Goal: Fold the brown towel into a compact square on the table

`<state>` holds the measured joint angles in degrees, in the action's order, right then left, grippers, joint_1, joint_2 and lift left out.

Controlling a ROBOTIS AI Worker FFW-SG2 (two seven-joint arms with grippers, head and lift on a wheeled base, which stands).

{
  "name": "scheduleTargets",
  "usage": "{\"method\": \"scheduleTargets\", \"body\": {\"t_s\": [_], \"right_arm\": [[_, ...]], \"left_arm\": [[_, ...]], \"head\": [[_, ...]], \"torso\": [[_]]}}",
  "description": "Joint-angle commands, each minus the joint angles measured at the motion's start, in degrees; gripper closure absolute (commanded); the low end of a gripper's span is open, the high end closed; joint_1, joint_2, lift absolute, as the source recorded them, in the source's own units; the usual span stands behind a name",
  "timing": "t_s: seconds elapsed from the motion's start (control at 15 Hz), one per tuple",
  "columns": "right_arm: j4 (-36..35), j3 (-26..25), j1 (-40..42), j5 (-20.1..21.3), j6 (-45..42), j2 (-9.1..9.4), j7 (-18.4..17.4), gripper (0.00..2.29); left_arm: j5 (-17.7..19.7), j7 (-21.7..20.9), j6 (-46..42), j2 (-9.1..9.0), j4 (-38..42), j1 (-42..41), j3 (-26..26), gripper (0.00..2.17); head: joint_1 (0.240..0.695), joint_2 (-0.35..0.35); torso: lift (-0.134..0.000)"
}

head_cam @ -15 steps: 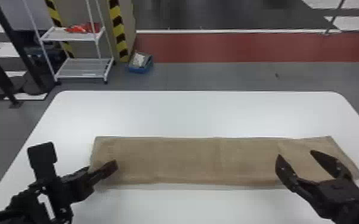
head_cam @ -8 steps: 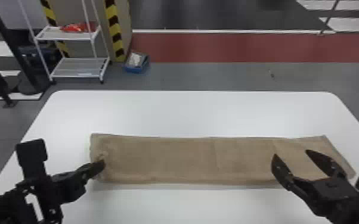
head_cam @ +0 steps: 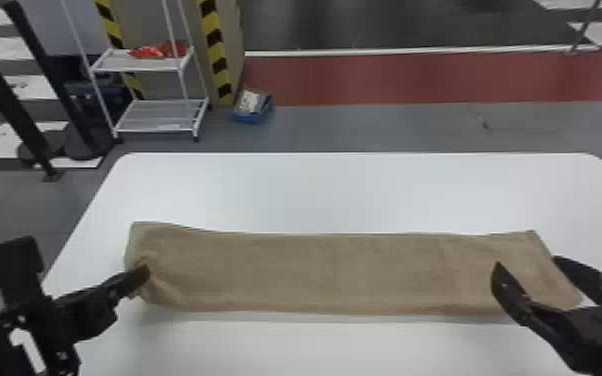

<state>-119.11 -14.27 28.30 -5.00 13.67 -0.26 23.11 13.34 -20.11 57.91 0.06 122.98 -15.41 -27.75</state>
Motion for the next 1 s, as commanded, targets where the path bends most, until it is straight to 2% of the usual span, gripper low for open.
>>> {"method": "scheduleTargets", "body": {"t_s": [0.0, 0.07, 0.13, 0.2, 0.33, 0.4, 0.53, 0.6, 0.67, 0.73, 0.8, 0.87, 0.93], "right_arm": [[0.1, -0.5, 0.0, -0.2, -0.2, 0.32, 0.0, 0.10], [0.1, -0.8, 0.0, -0.2, -0.3, 0.32, 0.0, 0.10], [0.1, -1.2, 0.0, -0.5, -0.3, 0.32, -0.1, 0.10], [0.1, -1.7, 0.0, -1.1, -0.5, 0.32, -0.1, 0.10], [0.0, -2.0, 0.3, -1.2, -0.5, 0.32, -0.1, 0.10], [0.0, -2.0, 0.3, -1.2, -0.5, 0.32, -0.1, 0.10], [0.0, -1.9, 0.2, -1.2, -0.5, 0.32, -0.1, 0.10], [0.0, -1.9, 0.1, -1.2, -0.5, 0.32, -0.2, 0.10], [0.1, -1.8, 0.0, -1.3, -0.5, 0.32, -0.5, 0.10], [0.3, -1.6, -0.2, -1.3, -0.3, 0.32, -0.5, 0.10], [0.8, -1.3, -0.6, -1.3, -0.5, 0.32, -0.5, 0.10], [1.1, -1.1, -0.8, -1.2, -0.3, 0.32, -0.5, 0.10], [1.2, -1.1, -0.8, -1.2, -0.3, 0.32, -0.5, 0.10]], "left_arm": [[0.6, 0.2, 3.0, -0.15, 3.3, 0.2, -1.3, 2.15], [2.2, 0.5, 6.6, -0.21, 6.0, 0.2, -1.2, 2.15], [5.4, 1.3, 7.8, -0.21, 8.9, 0.1, -0.5, 2.15], [7.1, 2.5, 8.3, -0.21, 11.4, 0.0, 1.0, 2.15], [6.6, 6.5, 9.0, -0.21, 16.6, -0.5, 9.7, 2.15], [5.6, 8.2, 9.2, -0.21, 18.0, -0.5, 14.2, 2.15], [1.1, 11.6, 9.0, -0.21, 19.0, 0.2, 25.3, 2.15], [-0.4, 13.3, 9.2, -0.21, 19.0, 1.2, 29.8, 2.15], [-2.1, 15.4, 9.0, -0.21, 18.9, 2.7, 34.5, 2.15], [-4.3, 18.5, 9.0, -0.21, 18.4, 4.3, 39.2, 2.15], [-8.6, 22.0, 8.8, -0.21, 17.3, 5.6, 44.3, 2.15], [-11.5, 24.6, 8.7, -0.21, 15.9, 7.0, 47.9, 2.15], [-12.0, 26.3, 8.5, -0.21, 14.3, 8.5, 50.6, 2.15]], "head": [[0.695, 0.102], [0.695, 0.109], [0.695, 0.111], [0.695, 0.094], [0.695, 0.048], [0.695, 0.017], [0.695, -0.050], [0.695, -0.119], [0.695, -0.155], [0.695, -0.189], [0.695, -0.214], [0.695, -0.234], [0.695, -0.261]], "torso": [[-0.120], [-0.120], [-0.120], [-0.120], [-0.120], [-0.120], [-0.120], [-0.120], [-0.120], [-0.120], [-0.120], [-0.120], [-0.120]]}}
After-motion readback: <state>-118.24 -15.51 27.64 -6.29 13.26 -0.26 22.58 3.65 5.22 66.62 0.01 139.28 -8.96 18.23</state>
